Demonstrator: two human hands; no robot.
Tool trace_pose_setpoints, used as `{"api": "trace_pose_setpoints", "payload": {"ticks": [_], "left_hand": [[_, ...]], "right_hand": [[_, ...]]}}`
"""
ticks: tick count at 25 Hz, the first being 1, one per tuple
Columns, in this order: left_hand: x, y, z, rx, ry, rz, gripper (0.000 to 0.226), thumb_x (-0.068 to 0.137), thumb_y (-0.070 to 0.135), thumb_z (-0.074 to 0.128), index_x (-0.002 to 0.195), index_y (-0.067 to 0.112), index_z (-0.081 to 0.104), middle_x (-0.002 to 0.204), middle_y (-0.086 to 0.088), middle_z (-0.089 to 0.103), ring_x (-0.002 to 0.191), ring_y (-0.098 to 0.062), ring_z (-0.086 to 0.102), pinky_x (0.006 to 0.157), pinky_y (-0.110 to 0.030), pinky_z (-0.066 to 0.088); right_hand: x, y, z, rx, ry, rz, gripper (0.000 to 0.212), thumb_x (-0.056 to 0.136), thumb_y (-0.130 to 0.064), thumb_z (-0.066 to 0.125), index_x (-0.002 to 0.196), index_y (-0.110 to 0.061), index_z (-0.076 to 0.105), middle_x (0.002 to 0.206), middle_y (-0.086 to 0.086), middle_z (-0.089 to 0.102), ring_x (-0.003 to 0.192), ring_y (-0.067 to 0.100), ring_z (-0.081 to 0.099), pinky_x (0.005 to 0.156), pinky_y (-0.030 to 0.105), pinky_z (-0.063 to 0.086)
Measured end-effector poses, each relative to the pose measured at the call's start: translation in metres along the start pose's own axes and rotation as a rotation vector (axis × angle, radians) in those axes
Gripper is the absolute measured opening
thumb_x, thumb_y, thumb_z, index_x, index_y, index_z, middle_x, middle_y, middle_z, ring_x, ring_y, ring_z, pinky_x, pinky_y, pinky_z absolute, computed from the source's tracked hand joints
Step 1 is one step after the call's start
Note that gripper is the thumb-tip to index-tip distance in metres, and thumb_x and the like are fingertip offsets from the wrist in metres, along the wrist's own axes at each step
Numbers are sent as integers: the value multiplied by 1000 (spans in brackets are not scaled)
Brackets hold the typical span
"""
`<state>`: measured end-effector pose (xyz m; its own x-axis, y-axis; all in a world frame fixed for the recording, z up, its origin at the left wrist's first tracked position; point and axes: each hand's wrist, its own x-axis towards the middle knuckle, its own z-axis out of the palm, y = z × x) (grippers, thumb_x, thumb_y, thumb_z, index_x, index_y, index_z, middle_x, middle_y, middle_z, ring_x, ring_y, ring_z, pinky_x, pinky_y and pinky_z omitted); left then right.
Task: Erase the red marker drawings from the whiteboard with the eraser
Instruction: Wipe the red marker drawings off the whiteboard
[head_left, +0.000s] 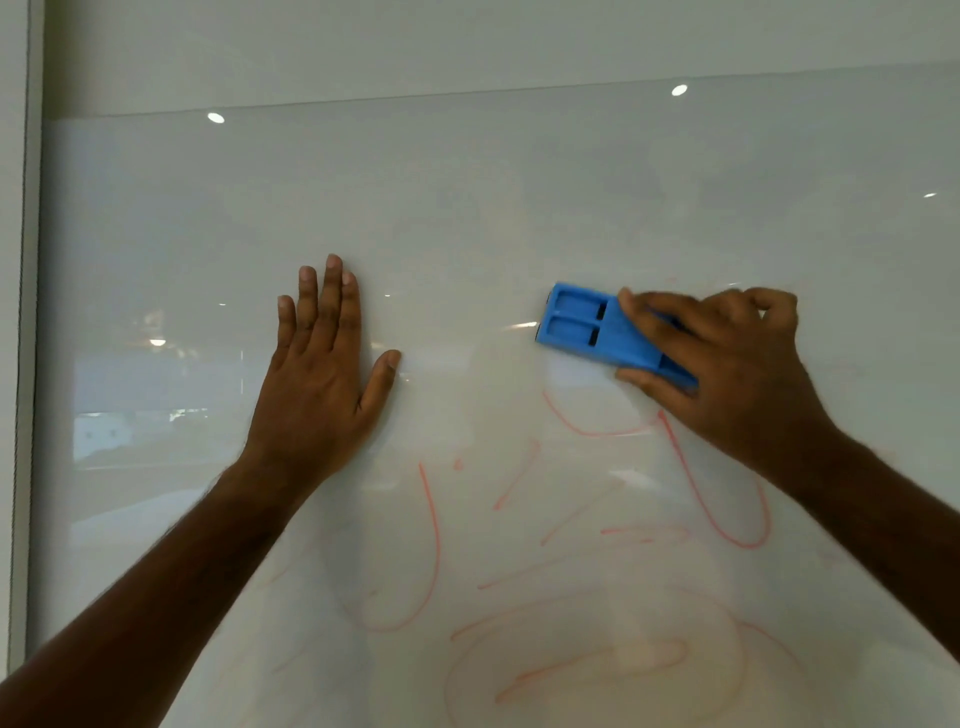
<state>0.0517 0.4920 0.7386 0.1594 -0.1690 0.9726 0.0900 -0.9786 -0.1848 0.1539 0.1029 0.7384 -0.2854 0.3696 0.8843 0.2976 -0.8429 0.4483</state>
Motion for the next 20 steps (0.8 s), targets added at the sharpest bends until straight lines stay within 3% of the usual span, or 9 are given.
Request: {"api": "trace_pose_setpoints", "payload": {"ticks": [6,12,16,20], "left_hand": [[37,38,9,8,35,73,81,112,52,27,173,1,12,183,-16,5,170,-36,0,138,-49,0],[46,60,16,31,52,92,78,113,50,25,173,2,11,183,-16,5,170,-34,1,136,-40,-9],[42,59,17,38,70,115,78,114,49,26,173,0,13,182,-18,8,170,-36,4,137,-41,-6],[42,68,19,31,79,70,78,113,46,25,172,-4,12,182,-22,5,169,-36,1,137,-38,-10]], "right_hand": [[60,-3,16,118,42,268,65,101,-61,51,156,-27,45,139,-4,61,103,32,54,89,47,33],[13,-38,7,55,-9,6,64,103,-57,50,157,-24,44,142,-3,59,91,30,53,88,47,36],[-32,-12,-4,-75,-19,-123,61,107,-55,49,157,-19,45,141,-1,62,90,29,57,89,47,39],[-29,26,-9,-161,2,-68,62,110,-55,42,159,-18,41,138,4,62,91,33,58,90,49,38]]}}
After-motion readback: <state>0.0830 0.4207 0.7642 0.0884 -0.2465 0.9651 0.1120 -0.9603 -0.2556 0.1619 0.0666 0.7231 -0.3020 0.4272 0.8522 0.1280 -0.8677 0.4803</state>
